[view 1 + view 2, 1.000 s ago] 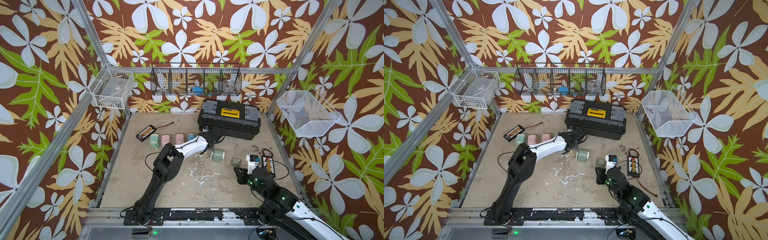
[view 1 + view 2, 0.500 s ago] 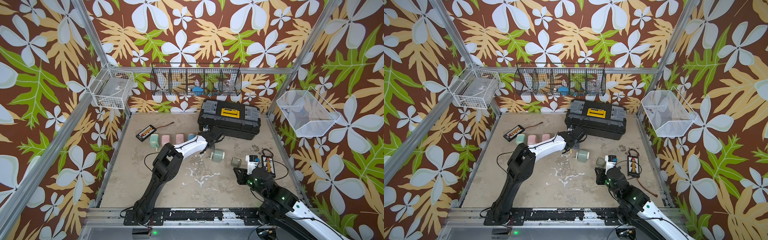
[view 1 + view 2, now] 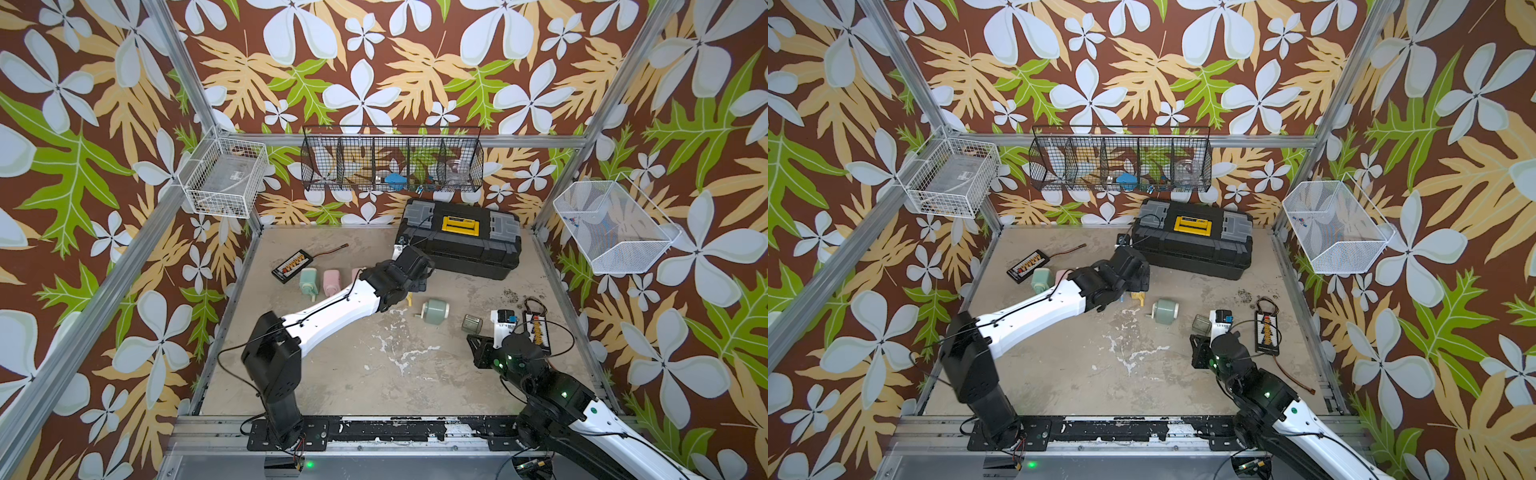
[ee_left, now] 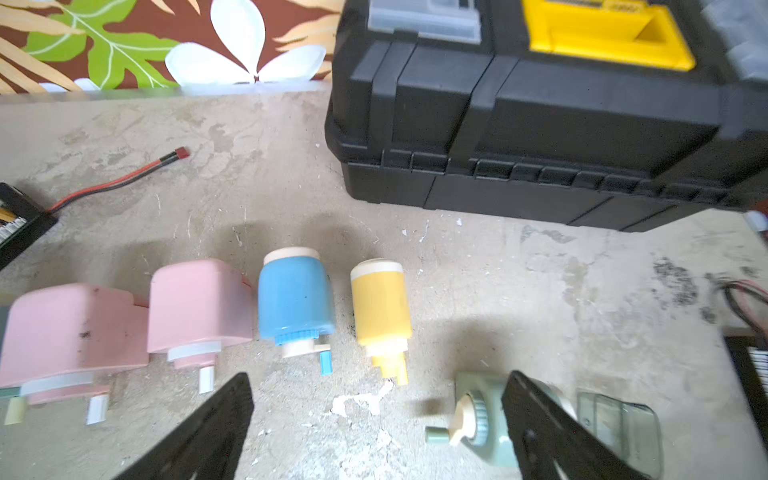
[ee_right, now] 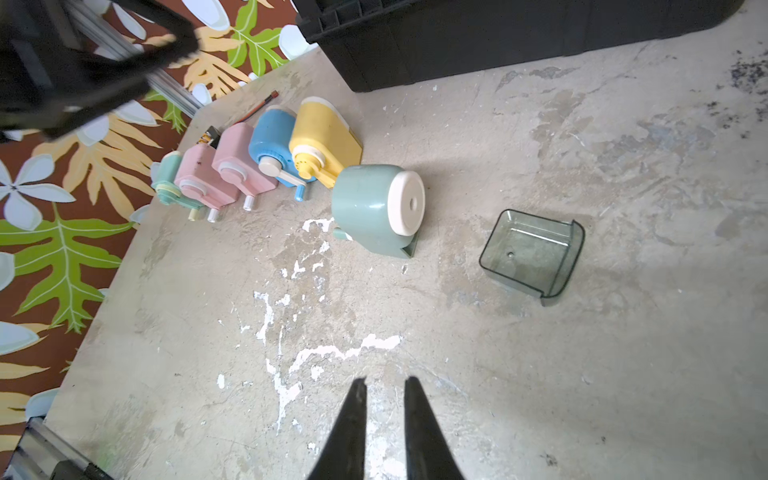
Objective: Put the tray back into the pencil sharpener
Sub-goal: Pick up the container from the center of the board.
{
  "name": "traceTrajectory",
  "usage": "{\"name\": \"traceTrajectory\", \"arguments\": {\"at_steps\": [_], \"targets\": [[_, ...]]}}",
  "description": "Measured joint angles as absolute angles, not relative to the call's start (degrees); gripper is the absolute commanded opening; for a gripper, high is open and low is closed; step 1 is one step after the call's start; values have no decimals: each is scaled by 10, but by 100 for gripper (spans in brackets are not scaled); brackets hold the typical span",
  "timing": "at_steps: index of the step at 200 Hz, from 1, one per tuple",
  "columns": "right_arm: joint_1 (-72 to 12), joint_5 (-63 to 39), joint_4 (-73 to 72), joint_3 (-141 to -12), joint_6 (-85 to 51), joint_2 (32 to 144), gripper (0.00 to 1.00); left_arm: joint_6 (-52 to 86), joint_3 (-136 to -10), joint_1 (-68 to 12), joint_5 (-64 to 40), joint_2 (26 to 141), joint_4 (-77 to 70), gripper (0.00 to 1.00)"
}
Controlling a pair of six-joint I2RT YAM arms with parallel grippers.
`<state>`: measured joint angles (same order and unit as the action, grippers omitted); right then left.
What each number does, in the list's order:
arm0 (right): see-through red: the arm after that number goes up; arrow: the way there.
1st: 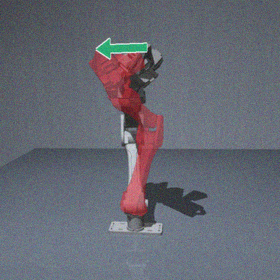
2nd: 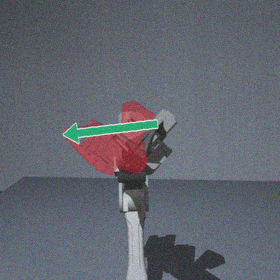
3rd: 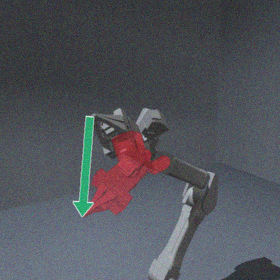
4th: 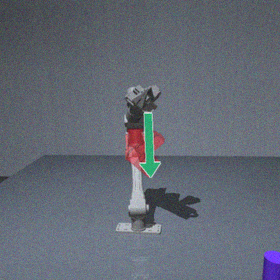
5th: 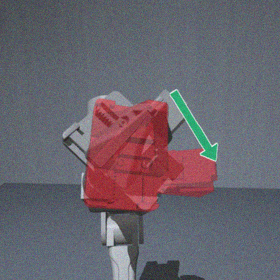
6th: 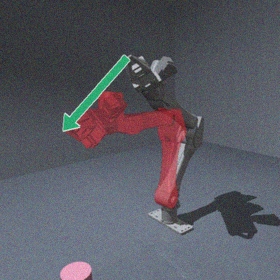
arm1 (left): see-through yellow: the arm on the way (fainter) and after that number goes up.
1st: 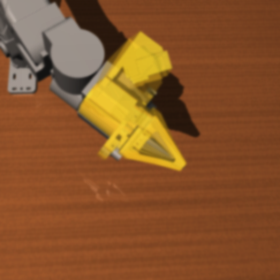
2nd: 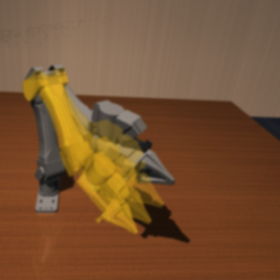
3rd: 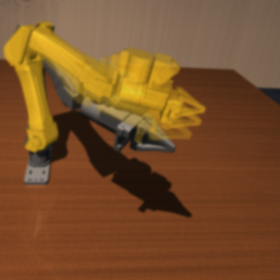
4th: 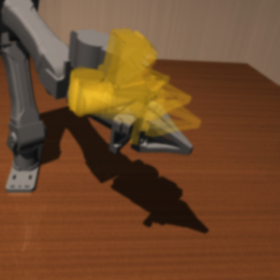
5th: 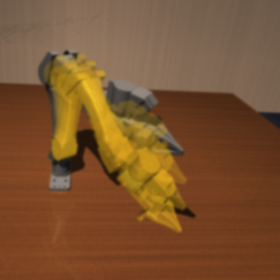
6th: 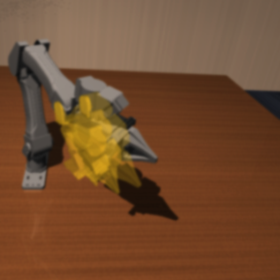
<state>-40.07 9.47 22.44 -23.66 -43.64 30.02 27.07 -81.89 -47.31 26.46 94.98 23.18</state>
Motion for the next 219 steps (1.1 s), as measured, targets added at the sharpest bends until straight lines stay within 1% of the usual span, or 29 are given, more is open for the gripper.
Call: {"name": "traceTrajectory", "arguments": {"at_steps": [24, 41, 63, 83, 130, 165, 219], "targets": [[-394, 120, 228, -248, -450, 345, 21, 234, -701, -472, 245, 848, 135, 89], [-376, 135, 236, -256, -458, 381, 22, 210, -619, -472, 228, 787, 67, 88], [-327, 136, 237, -258, -459, 423, 24, 189, -524, -473, 204, 719, -17, 85], [-272, 118, 217, -253, -447, 454, 26, 166, -469, -473, 184, 680, -69, 85], [-187, 67, 144, -246, -417, 548, 27, 116, -425, -473, 159, 637, -106, 85], [-167, 58, 107, -261, -401, 615, 26, 87, -407, -473, 147, 616, -111, 85], [-153, 62, 69, -288, -385, 697, 23, 63, -397, -473, 143, 598, -127, 85]]}}
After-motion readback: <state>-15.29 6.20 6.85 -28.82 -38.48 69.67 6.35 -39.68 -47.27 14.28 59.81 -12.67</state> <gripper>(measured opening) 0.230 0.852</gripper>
